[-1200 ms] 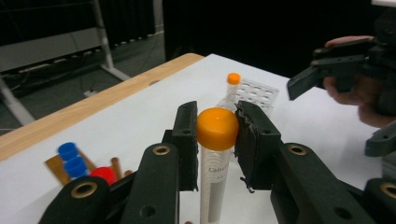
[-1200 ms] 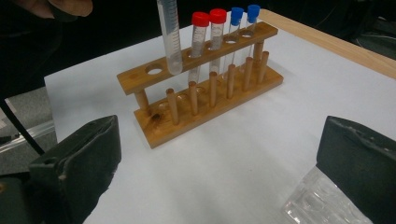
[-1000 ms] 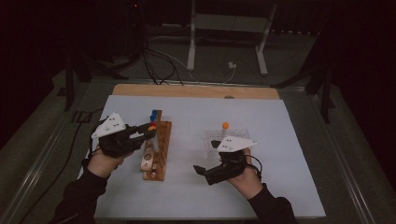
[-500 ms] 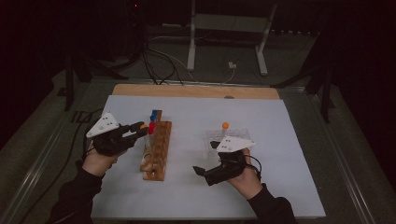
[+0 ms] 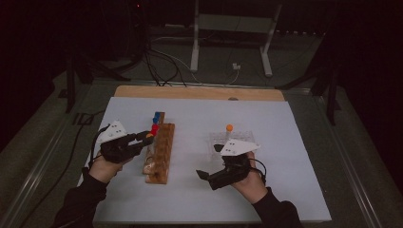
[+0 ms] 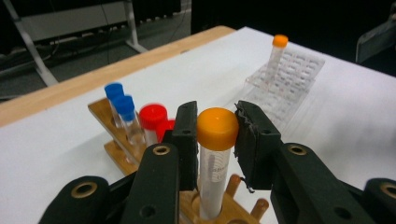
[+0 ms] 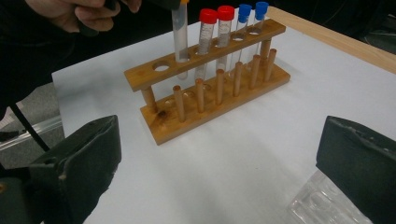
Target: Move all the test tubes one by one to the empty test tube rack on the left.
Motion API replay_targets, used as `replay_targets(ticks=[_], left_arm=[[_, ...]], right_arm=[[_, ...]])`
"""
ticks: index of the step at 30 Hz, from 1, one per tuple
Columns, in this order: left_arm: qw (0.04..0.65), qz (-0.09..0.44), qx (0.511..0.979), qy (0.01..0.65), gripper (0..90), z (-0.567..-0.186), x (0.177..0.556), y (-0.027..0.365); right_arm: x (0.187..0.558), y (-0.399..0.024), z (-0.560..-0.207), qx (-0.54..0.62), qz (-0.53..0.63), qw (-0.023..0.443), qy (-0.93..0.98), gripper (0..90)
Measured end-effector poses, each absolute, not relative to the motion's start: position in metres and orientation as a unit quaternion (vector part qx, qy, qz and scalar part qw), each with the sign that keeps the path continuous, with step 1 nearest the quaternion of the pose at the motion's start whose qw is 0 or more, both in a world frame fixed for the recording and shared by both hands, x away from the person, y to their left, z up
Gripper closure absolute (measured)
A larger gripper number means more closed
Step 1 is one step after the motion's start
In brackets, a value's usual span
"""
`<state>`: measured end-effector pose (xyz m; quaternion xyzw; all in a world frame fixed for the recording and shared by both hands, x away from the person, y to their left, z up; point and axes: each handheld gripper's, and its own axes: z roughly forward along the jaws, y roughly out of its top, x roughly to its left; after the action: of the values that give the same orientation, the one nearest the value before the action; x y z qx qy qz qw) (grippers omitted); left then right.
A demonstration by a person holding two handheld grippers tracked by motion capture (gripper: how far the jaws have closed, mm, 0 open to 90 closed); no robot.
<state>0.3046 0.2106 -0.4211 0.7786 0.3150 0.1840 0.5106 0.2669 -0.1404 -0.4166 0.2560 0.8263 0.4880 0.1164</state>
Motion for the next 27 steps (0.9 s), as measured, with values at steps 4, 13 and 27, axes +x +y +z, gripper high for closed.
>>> replay_targets(ticks=[4,13,27], left_arm=[[0.511,0.179,0.777,0.32,71.7,-0.427,0.306,0.211],[0.495,0.168,0.787,0.327,71.7,-0.44,0.307,0.211],[0.484,0.168,0.795,0.325,71.6,-0.446,0.307,0.209]], right_arm=[[0.267,-0.141,-0.416,0.256,0.487,0.114,0.827,0.2],[0.267,-0.141,-0.416,0.255,0.487,0.115,0.828,0.2],[0.266,-0.14,-0.416,0.25,0.483,0.114,0.832,0.2]])
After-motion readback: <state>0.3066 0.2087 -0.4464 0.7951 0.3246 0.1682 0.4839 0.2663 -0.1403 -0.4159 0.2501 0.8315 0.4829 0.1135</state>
